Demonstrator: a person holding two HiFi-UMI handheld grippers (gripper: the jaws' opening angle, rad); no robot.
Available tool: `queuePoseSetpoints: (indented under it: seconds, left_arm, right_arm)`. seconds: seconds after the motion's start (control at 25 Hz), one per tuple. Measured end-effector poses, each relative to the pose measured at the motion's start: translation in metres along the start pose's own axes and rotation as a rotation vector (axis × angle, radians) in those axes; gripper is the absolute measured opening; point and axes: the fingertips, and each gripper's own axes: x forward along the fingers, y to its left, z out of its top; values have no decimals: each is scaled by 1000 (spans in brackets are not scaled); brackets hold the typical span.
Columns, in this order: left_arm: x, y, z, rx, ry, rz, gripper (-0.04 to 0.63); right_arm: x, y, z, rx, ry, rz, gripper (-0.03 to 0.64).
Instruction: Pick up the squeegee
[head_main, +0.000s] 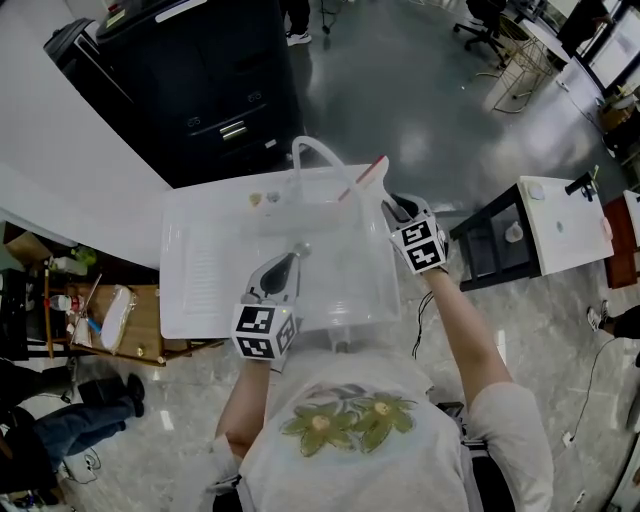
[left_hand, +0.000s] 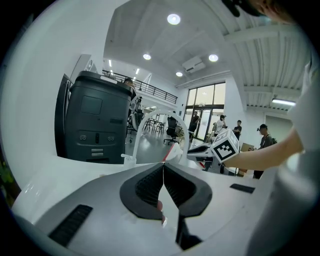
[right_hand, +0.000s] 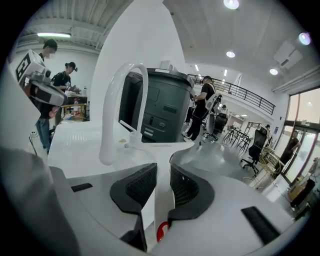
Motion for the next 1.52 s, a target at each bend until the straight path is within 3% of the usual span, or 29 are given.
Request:
queuePoseSetpoints:
  seconds: [0.32, 0.84, 1.52]
  left_arm:
    - [-14, -5, -6, -4, -3, -8, 12]
    - [-38, -8, -14, -10, -5, -9, 12]
    - [-57, -32, -29, 6, 11, -26, 12]
  right_arm:
    - [-27, -6, 0, 70, -54, -71, 94]
    - [-59, -11, -14, 166, -25, -166, 94]
    - [-106, 13, -42, 268, -33, -161, 92]
